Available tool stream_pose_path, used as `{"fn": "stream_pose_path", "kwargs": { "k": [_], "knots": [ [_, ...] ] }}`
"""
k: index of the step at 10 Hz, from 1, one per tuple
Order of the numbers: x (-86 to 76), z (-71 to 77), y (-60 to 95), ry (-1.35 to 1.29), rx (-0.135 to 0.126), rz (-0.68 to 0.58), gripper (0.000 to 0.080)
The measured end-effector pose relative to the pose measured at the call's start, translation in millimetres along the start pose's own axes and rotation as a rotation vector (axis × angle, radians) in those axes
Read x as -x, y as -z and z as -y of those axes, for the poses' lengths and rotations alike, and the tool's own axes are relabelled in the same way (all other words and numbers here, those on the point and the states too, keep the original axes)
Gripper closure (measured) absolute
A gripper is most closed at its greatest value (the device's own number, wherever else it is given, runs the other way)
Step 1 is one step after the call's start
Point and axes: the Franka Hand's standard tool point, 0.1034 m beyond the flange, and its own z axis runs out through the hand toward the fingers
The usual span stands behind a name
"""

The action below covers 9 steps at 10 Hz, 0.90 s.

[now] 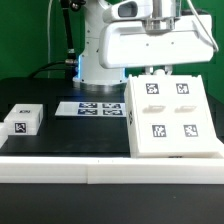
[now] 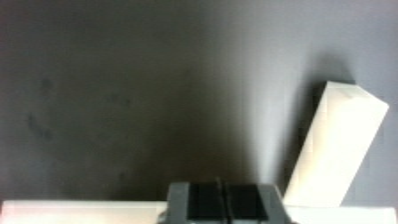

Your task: Assemble cabinet

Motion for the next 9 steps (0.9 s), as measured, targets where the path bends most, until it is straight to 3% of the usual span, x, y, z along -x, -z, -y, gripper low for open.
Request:
{"fn": "stream_pose_path", "kwargs": {
  "k": [6,9],
  "knots": [
    [10.9,1.3,-8.1,0.002,0.003,0.003,0.0797],
    [-2.2,0.3,4.4,0.002,-0.005,0.020,0.0797]
  ]
}}
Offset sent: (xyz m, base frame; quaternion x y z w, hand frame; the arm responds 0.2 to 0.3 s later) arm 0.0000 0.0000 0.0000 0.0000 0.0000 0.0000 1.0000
